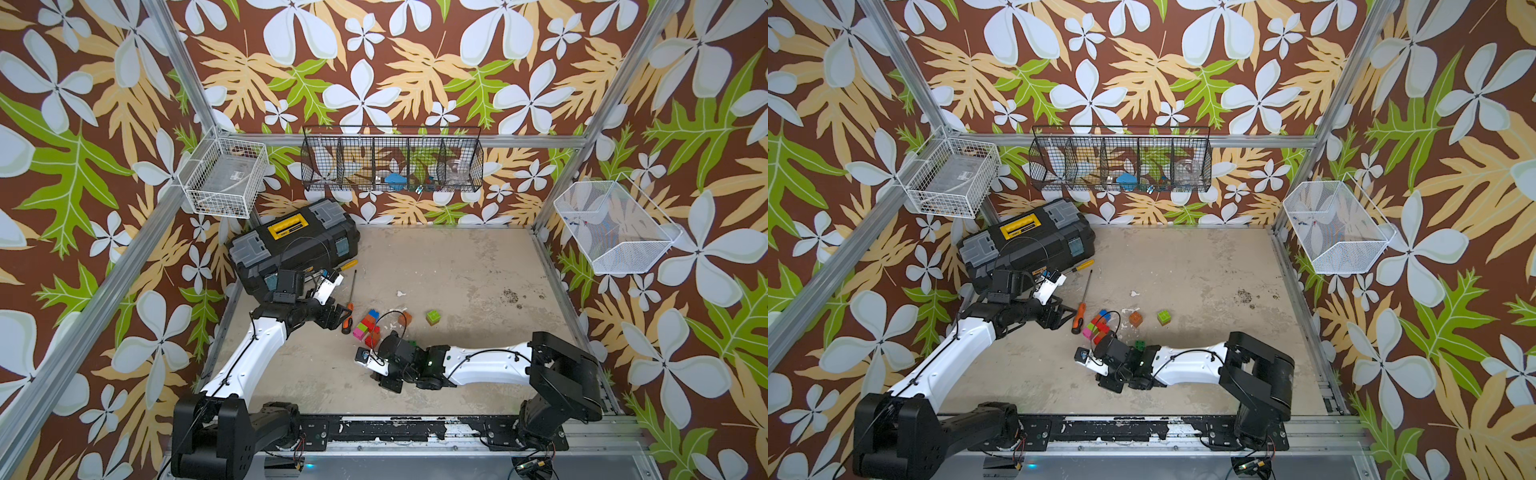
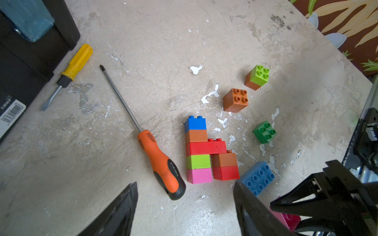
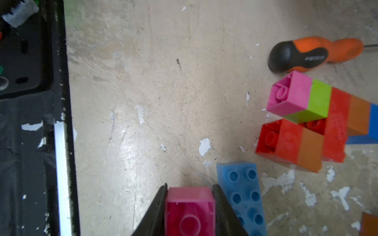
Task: Assemble the letter h with lego
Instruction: Pick up the lego brick from the center of the board, then place the lego brick at the center of the board.
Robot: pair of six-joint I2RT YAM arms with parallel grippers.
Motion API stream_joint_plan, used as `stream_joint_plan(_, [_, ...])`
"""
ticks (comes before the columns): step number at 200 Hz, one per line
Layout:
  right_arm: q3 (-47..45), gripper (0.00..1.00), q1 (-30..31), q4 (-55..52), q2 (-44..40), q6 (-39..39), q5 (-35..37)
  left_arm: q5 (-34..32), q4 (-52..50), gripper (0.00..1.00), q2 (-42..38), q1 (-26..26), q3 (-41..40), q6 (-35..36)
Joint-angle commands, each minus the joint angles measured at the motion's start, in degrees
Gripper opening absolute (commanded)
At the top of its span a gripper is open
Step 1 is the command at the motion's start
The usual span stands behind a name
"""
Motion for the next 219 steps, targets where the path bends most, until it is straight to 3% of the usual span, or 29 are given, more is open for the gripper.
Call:
stream_joint_plan(1, [-2.9,0.29,0.0,6.8,-5.8,1.0,4.0,5.7,-1.9,0.77,-0.8,0.0,2.4,-2.2])
stream_joint_plan(32, [-14.8,0.31,0.0,29.0,-20.7,0.3,13.9,23.4,-5.1,0.79,-2.2,-0.5,7.4,-5.2])
stream_joint_plan(42, [-19.1,0.32,0.0,37.8,-24.6,-2.0,14.3,29.7,-6.3,0.85,-1.6,-1.0,9.5,-7.9])
stream_joint_plan(62, [-24.1,0.29,0.0,50.9,-28.4,-7.9,14.2,39.7,-6.7,0.85,0.2,-3.5,12.3,-13.4])
stream_joint_plan(93, [-25.5,0.30,0.0,61.4,-28.9,-14.1,14.9,40.7,-5.7,0.86,1.0,-11.9,13.7,-18.1])
stream_joint_plan(127, [-27.5,0.30,0.0,70.8,-28.8,-19.1,10.3,42.9,-0.2,0.83,2.4,-13.6,11.6,-24.7])
stream_joint_plan(164, [-26.3,0.30,-0.1,69.8,-27.9,-22.3,8.2,49.5,0.6,0.76,3.5,-17.1,10.5,-25.1])
stream_joint_plan(193, [-25.5,0.29,-0.1,67.9,-27.4,-23.8,6.1,55.9,8.3,0.69,3.1,-18.1,8.7,-33.0])
stream_joint_plan(219, [-24.8,0.30,-0.1,66.9,-26.0,-24.9,6.0,58.0,9.2,0.65,3.0,-18.7,8.4,-33.6])
